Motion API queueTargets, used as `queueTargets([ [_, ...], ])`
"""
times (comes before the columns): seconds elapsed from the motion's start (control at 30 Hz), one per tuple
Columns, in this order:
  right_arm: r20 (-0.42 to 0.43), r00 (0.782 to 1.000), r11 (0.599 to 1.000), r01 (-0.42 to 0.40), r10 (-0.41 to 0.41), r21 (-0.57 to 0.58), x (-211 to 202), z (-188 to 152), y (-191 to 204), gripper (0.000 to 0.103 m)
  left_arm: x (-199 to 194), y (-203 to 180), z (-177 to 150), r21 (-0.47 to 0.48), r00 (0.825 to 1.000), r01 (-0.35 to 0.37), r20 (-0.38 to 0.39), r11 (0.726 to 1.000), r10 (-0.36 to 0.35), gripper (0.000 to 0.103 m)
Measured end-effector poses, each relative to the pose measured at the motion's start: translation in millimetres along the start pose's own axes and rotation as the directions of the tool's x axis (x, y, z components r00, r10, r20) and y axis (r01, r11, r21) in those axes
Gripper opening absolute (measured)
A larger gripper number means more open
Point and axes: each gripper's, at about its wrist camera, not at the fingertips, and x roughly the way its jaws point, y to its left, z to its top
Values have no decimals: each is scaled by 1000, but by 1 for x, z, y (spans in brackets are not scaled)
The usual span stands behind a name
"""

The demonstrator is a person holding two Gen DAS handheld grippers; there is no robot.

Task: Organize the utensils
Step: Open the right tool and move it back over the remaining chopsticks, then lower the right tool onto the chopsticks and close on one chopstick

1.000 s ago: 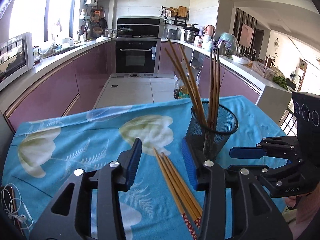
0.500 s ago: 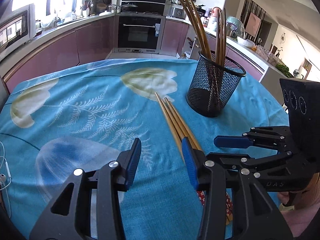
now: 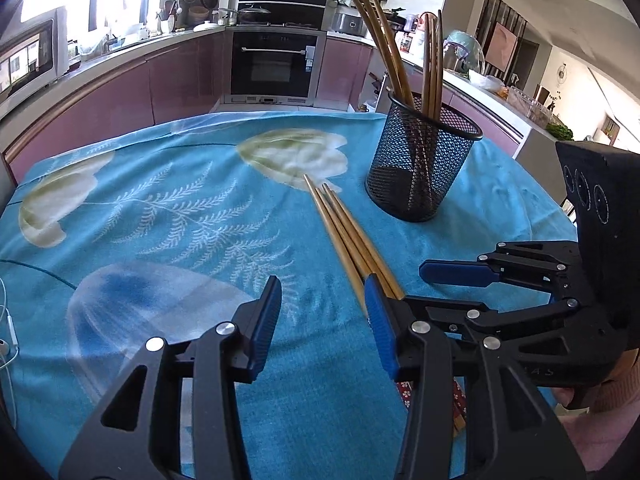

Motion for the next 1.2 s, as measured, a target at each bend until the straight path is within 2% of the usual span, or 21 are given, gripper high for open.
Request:
queueTargets([
  [0.43, -11, 1000, 1000, 29, -29, 2, 1, 1, 0, 34, 13, -9, -6, 30, 999, 12, -44, 999, -11, 43],
  [0.67, -13, 999, 999, 37, -36, 15, 1, 0, -4, 26, 19, -12, -7, 46, 998, 18, -64, 999, -15, 43],
  [0.93, -13, 999, 999, 34, -34, 20, 0, 1, -4, 25, 26, -16, -5, 68, 996, 0, -91, 998, 7, 42],
  [1.03, -13, 999, 999, 32, -31, 22, 1, 0, -5, 25, 26, -16, -5, 68, 995, 0, -95, 998, 7, 35],
  [1.1, -13, 999, 999, 31, -31, 22, 1, 1, -5, 25, 26, -15, -6, 61, 995, 0, -102, 998, 6, 23],
  [1.2, -13, 999, 999, 32, -32, 23, 1, 1, -5, 24, 25, -11, -7, 38, 994, -9, -106, 999, 13, 15],
])
